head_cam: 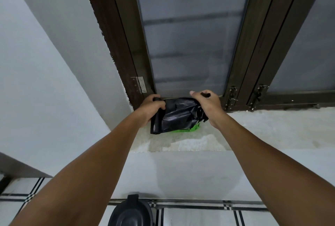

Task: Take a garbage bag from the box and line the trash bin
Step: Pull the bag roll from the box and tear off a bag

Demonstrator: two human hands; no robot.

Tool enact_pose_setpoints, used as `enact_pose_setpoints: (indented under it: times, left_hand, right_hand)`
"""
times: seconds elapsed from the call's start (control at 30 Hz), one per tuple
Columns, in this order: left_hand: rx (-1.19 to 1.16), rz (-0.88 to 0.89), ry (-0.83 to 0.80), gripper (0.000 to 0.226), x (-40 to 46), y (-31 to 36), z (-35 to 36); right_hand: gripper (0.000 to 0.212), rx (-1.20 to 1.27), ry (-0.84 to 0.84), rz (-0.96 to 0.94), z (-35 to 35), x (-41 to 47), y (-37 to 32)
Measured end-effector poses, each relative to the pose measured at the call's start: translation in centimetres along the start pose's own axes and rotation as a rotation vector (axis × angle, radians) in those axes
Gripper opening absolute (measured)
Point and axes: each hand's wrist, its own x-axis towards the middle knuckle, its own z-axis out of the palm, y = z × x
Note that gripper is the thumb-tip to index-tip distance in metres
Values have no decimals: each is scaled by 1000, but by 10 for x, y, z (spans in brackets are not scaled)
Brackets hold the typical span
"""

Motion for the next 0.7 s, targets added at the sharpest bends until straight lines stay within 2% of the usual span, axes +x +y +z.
enact_pose_setpoints:
  times: [0.1,0.2,0.27,0.33,0.43,0.6,0.67,0.7]
  left_hand:
    - [93,44,16,65,1,2,4]
    - [161,56,21,60,2,3,7]
    - [143,40,-12,56,3,4,9]
    - [105,8,-51,57,3,3,9]
    - [121,-18,-92,69,3,-1,4]
    - [155,92,-94,91,-2,-4,10]
    - [125,124,-41,87,-5,-2,15]
    - [92,116,-38,77,-6,-2,17]
  right_hand:
    - [54,-205,-136,-54,2,-3,2]
    - [52,-385,-230,-65,5,-2,4]
    - [53,-433,-225,-60,7,1,7]
    - [52,-405,-190,-42,7,3,11]
    - [32,-328,-182,7,6,3,12]
    - [12,-238,-199,56,9,-5,5]
    - [13,-194,-213,74,9,-7,3]
    - [12,-168,-216,81,10,-9,2]
